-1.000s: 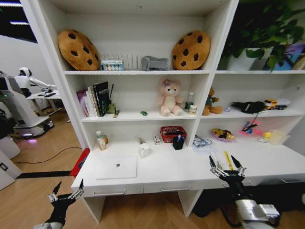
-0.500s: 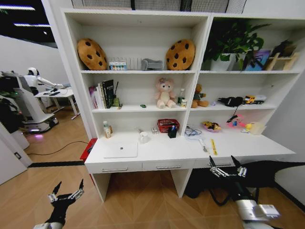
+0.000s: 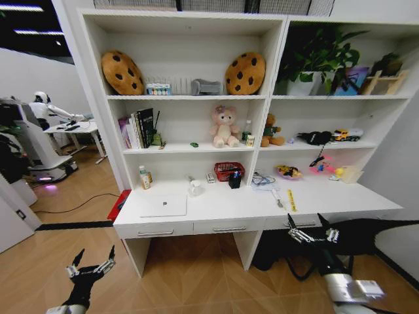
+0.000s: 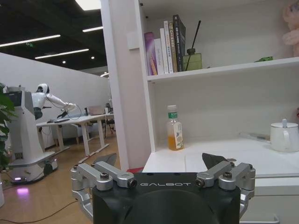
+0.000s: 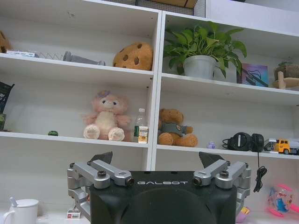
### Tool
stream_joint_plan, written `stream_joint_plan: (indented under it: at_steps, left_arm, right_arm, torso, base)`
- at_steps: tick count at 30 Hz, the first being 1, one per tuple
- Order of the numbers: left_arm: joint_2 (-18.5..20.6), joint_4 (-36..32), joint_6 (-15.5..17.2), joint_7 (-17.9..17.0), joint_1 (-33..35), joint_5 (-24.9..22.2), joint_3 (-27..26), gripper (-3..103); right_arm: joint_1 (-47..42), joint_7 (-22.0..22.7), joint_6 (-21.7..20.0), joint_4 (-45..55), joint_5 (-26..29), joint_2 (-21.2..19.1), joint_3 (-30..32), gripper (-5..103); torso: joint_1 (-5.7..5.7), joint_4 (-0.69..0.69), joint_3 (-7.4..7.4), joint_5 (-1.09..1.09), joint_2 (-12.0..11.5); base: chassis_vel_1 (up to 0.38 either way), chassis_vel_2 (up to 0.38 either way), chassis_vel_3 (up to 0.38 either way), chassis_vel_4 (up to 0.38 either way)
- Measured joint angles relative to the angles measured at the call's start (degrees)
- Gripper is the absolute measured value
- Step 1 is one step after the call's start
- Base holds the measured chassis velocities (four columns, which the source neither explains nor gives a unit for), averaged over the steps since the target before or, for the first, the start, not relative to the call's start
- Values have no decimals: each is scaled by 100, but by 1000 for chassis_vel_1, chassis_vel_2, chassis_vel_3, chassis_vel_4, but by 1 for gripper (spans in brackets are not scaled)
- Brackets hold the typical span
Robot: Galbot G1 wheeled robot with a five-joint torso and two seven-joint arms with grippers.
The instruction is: Organize the objects on the table.
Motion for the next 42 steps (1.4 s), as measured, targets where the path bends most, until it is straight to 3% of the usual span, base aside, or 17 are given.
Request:
stream_joint_plan:
  at_steps: [42]
  left_arm:
    - [0, 0, 0, 0, 0, 0, 0, 100]
  right_arm:
    - [-1, 0, 0, 0, 0, 0, 0, 100]
  torso:
    - [-1, 1, 0, 0, 0]
  base:
    - [0, 0, 0, 0]
